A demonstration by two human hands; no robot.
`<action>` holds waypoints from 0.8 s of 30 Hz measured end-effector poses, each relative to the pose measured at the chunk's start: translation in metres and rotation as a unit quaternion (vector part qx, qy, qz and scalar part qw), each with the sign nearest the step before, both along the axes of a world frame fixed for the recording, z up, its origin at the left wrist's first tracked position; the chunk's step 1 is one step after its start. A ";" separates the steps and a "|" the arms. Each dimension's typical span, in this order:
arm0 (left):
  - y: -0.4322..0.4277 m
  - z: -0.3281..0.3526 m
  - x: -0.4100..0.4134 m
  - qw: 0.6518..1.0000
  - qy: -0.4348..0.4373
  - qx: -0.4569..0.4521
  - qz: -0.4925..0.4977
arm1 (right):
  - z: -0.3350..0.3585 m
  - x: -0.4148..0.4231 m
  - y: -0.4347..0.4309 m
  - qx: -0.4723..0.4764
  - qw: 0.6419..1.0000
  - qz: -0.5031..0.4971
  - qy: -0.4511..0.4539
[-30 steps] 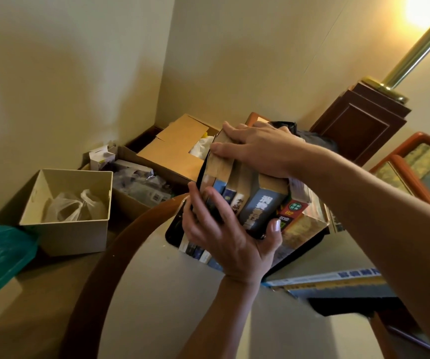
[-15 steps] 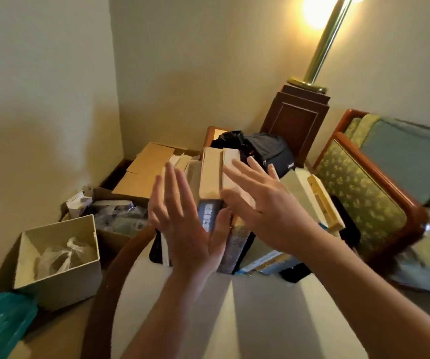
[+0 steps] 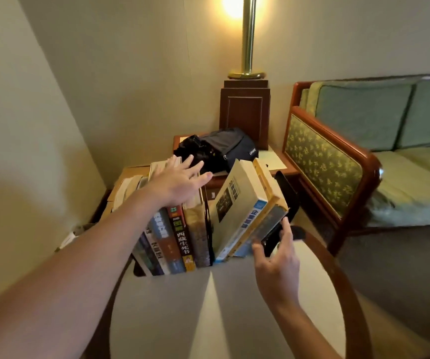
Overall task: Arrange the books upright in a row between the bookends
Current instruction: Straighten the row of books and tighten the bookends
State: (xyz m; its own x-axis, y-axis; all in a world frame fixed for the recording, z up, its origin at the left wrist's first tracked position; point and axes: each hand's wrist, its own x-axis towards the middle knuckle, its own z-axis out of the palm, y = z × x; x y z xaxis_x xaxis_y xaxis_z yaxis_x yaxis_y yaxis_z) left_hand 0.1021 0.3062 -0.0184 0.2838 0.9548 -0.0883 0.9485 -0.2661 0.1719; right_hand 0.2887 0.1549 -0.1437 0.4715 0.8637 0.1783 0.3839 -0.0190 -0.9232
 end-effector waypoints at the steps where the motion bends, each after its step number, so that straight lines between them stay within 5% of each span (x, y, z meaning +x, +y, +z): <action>1: 0.000 -0.002 -0.001 1.000 -0.007 0.002 0.003 | -0.002 -0.001 0.005 0.000 1.000 0.000 0.008; 5: 0.002 -0.005 -0.002 1.000 -0.017 0.021 0.007 | -0.009 -0.010 0.026 0.018 0.999 -0.018 0.040; 14: 0.003 -0.006 -0.003 0.999 -0.020 0.026 -0.018 | -0.020 -0.023 0.058 0.052 0.987 -0.146 -0.037; 24: 0.003 -0.009 -0.004 0.998 -0.055 0.023 -0.008 | -0.018 -0.028 0.070 0.054 0.986 -0.110 -0.117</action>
State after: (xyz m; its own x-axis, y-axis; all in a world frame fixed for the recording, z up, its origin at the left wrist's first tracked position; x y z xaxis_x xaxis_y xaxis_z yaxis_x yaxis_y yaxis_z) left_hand 0.0981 0.3097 -0.0270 0.3055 0.9521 -0.0121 0.9201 -0.2919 0.2612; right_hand 0.2607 0.2250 -0.1616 0.5808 0.7144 0.3902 0.5838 -0.0314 -0.8113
